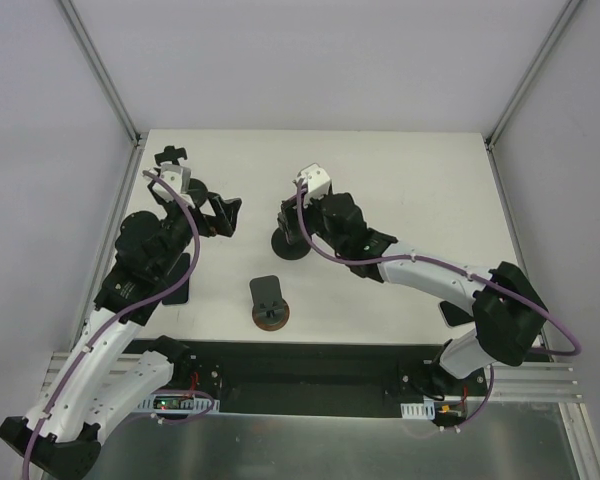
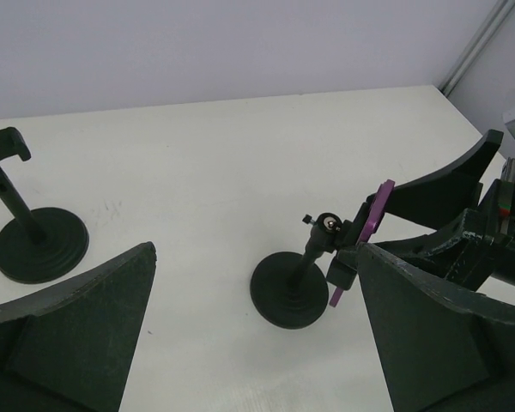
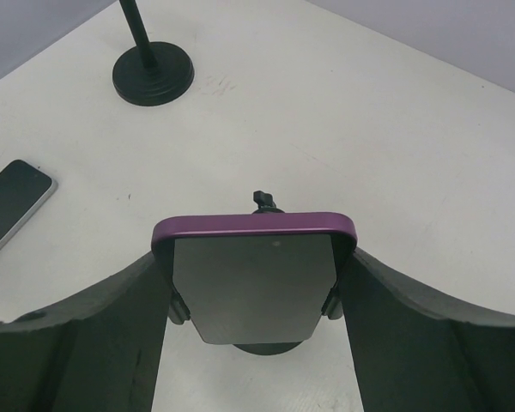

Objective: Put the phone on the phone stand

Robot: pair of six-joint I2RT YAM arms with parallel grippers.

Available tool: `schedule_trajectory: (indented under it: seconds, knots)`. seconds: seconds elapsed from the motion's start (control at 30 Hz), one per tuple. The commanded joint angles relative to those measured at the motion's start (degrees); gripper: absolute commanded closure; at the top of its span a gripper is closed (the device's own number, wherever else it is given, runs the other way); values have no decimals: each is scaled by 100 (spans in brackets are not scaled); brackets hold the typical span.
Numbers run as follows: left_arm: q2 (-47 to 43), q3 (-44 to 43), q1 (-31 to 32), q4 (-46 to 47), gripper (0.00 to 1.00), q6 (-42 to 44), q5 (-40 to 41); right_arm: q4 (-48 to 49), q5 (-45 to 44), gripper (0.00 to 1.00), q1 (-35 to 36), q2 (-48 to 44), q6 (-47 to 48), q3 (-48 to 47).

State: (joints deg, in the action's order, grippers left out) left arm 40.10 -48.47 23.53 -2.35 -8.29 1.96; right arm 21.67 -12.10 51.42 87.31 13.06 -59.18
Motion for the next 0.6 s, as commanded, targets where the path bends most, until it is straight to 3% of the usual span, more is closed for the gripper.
schedule_trajectory:
  seconds: [0.0, 0.1, 0.13, 0.3, 0.57]
  knots:
    - [7, 13, -68, 217, 1, -5, -160, 390, -520, 72, 114, -82, 56, 46]
    - [42, 4, -94, 217, 1, -84, -343, 417, -1125, 87, 167, -91, 74, 20]
    - [60, 4, -103, 217, 1, -111, -380, 434, -1346, 98, 167, -74, -22, -23]
    - [25, 13, -121, 217, 1, -155, -424, 461, -3110, 99, 141, 101, -286, -348]
    - [-125, 22, -120, 217, 1, -295, -582, 443, -3475, 99, -517, 1059, -76, -1936]
